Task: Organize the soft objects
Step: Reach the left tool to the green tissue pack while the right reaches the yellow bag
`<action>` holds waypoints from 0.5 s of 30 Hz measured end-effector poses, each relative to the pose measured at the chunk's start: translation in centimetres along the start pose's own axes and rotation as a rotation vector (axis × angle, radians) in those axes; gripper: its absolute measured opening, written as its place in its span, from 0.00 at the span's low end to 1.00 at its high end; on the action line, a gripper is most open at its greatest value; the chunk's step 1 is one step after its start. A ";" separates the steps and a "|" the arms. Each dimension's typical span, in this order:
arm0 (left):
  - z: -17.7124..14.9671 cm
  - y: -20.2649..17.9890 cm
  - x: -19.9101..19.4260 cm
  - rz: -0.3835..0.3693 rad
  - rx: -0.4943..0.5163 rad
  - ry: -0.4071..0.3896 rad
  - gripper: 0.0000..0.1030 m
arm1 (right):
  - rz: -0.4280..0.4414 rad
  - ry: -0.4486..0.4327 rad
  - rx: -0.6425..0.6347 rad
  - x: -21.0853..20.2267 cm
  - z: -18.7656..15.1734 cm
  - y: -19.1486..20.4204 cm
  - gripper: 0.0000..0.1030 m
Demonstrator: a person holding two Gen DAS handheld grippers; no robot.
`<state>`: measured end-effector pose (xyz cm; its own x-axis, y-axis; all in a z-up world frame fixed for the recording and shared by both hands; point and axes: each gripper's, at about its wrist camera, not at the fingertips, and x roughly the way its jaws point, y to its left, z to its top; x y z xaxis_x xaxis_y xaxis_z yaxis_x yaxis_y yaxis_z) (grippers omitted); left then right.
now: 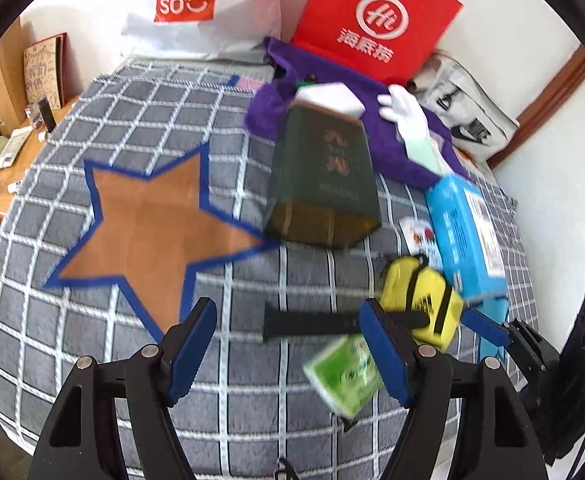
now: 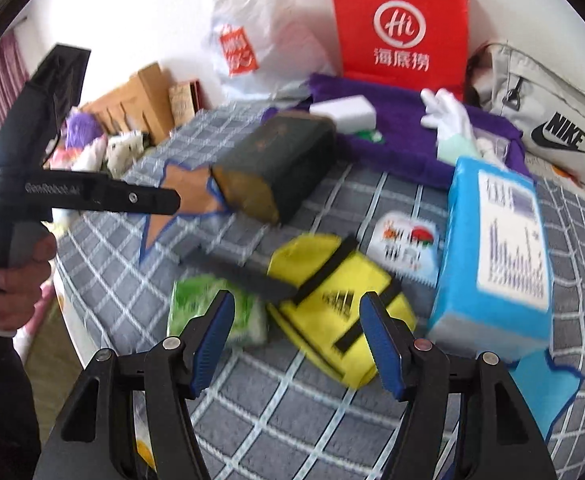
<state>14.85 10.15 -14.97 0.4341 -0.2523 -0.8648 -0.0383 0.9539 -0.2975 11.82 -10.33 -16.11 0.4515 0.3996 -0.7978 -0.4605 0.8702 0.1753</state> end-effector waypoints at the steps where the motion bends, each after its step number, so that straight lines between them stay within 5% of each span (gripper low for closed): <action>1: -0.4 0.0 0.1 -0.004 0.008 0.005 0.70 | 0.002 0.001 0.008 0.0 -0.3 -0.1 0.63; 10: -3.8 -2.9 2.5 -0.076 0.118 0.070 0.70 | -0.044 -0.004 0.077 -1.3 -2.4 -2.3 0.63; 15: -4.7 -5.0 4.4 -0.044 0.182 0.103 0.72 | -0.062 -0.022 0.143 -2.5 -3.5 -4.4 0.63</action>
<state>12.70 3.47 -19.24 0.3368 -0.3011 -0.8921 0.1461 0.9527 -0.2664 10.08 -16.21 -16.84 0.4930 0.3490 -0.7970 -0.3189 0.9247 0.2077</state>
